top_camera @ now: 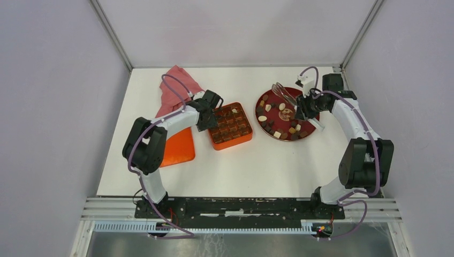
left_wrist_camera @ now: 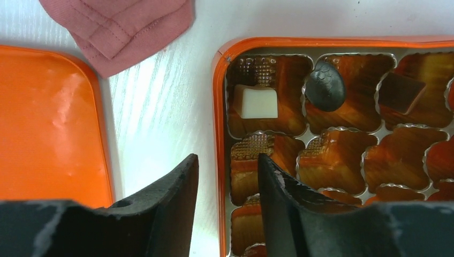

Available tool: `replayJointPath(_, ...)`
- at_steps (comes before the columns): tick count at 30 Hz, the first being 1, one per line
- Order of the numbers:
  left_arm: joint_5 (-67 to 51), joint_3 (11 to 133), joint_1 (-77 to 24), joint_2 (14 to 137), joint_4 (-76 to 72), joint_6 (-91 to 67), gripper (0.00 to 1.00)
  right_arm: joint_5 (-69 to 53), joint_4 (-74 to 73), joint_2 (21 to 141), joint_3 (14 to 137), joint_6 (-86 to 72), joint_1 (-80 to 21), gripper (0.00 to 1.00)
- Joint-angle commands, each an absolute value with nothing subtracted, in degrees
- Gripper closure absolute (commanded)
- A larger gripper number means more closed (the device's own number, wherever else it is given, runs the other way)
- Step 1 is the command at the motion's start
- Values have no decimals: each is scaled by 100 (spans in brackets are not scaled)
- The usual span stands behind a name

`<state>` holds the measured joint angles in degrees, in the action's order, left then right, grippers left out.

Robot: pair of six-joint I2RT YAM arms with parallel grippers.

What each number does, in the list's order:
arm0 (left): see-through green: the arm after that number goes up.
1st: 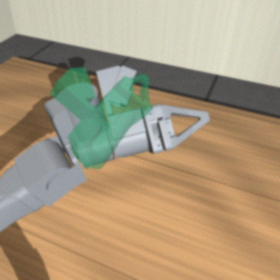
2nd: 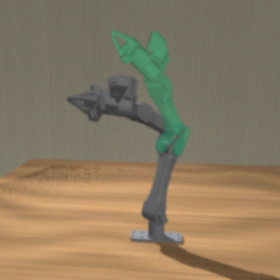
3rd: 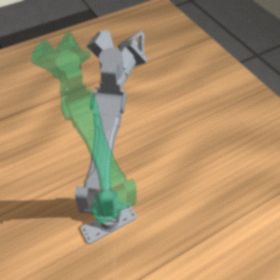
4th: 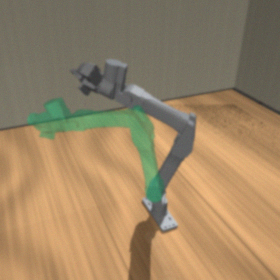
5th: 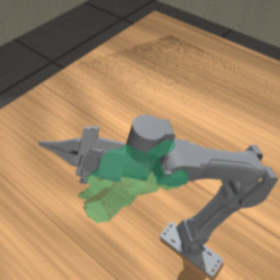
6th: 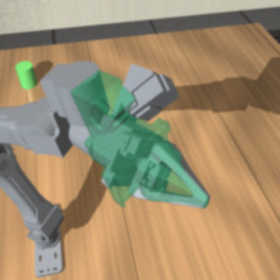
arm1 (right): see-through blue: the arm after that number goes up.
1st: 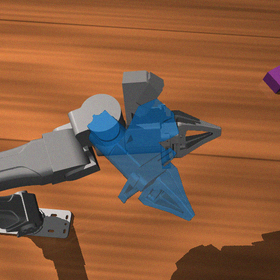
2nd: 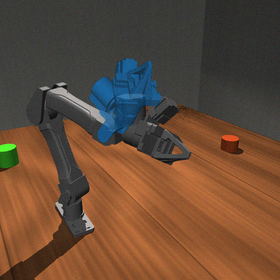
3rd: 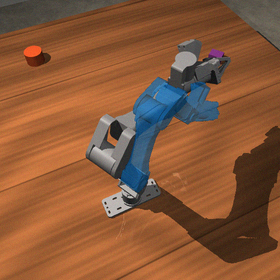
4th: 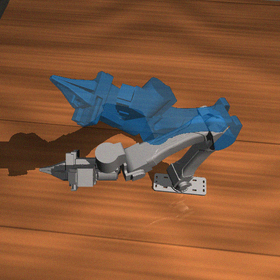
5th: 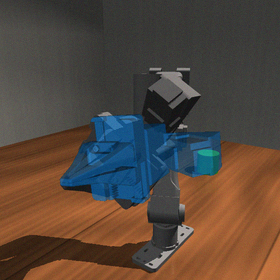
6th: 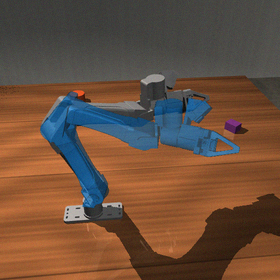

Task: Pack the chocolate
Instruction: Adjust the packing box at the center of the board, then pick up the fake chocolate from the plate.

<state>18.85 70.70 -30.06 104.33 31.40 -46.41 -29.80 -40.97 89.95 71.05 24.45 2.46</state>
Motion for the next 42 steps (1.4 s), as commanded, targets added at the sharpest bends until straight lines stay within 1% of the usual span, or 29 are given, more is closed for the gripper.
replayJointPath(1,1767,7281,-2971,10105,3172,-4437,46,-2732,-4126,8726,7090,2592,376,62)
replayJointPath(5,1452,7256,-2972,9579,3223,-4211,43,-2529,-4131,8676,6907,2644,467,61)
replayJointPath(8,914,7117,-2974,9076,2856,-3865,41,-2407,-4185,8657,6775,2689,565,61)
replayJointPath(10,637,6929,-2972,8683,2434,-3698,36,-2351,-4247,8640,6704,2728,634,61)
replayJointPath(12,510,6759,-2971,8353,1995,-3655,28,-2307,-4286,8645,6625,2736,710,61)
replayJointPath(14,513,6669,-2967,8146,1683,-3727,25,-2347,-4336,8674,6550,2717,777,61)
replayJointPath(21,356,6687,-2972,8121,1277,-3975,24,-2676,-4324,8991,6555,2506,861,60)
replayJointPath(28,334,6382,-2973,8003,1089,-4166,24,-2916,-4231,9355,6664,2256,896,59)
replayJointPath(36,399,6161,-2970,7817,977,-4311,25,-2599,-4188,9559,6928,2215,896,59)
replayJointPath(42,408,6176,-2971,7834,994,-4282,25,-2666,-4155,9700,6940,2167,896,59)
